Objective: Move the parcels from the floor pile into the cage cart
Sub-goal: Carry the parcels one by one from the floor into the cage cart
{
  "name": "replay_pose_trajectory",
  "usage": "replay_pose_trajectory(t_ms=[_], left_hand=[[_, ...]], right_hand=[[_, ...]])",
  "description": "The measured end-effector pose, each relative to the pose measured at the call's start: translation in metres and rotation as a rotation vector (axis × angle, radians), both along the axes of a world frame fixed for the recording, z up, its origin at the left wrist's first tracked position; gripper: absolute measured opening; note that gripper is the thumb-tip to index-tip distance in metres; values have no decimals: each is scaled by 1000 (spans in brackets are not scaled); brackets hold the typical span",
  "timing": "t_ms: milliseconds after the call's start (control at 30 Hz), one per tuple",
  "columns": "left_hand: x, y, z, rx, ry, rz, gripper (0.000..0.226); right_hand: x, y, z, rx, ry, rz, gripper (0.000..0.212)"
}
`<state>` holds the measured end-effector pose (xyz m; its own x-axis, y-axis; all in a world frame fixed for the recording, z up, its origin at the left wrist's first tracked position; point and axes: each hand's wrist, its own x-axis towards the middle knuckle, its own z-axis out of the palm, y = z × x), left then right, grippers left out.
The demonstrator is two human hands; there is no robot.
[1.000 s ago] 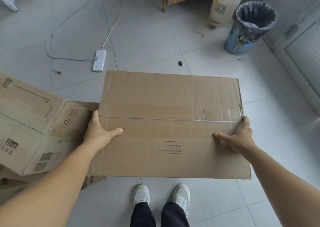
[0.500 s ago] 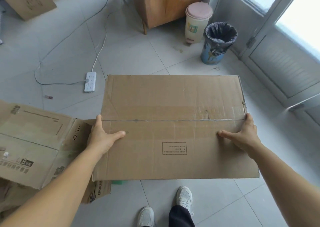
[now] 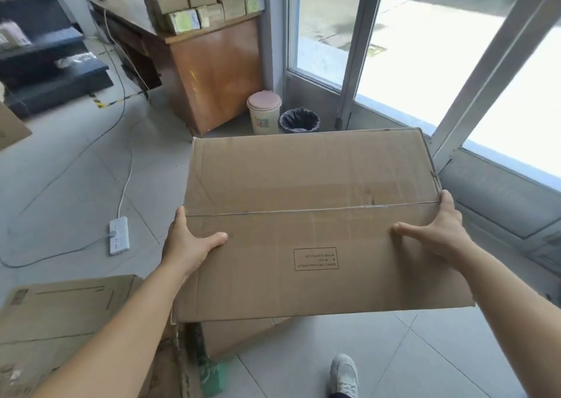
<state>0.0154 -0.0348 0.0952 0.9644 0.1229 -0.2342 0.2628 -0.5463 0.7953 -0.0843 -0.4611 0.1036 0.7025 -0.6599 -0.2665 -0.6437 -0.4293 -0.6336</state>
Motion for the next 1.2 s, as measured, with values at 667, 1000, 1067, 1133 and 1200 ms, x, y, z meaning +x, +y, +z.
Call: replay_pose_trajectory(t_ms=[667,1000,1067,1133,1200], left_hand=[[-100,-149,140,-224,-184,-491,109],[-213,-207,188,-339,-235,-750,84],[-232,-219,199,-354,-248,-818,91],[-247,-228,207,-369,-248,-854,81],[-270,-240,216,-393,-254,-930,70]], right_hand=[[-302,-45,166,-212,-231,-478,128],[-494,-2,233,-309,-298,-734,129],[-527,12,243,-331,-300,-801,130],[-550,24,249,-342,-304,-841,131],[-581,41,253,-366,-310,-919,131]])
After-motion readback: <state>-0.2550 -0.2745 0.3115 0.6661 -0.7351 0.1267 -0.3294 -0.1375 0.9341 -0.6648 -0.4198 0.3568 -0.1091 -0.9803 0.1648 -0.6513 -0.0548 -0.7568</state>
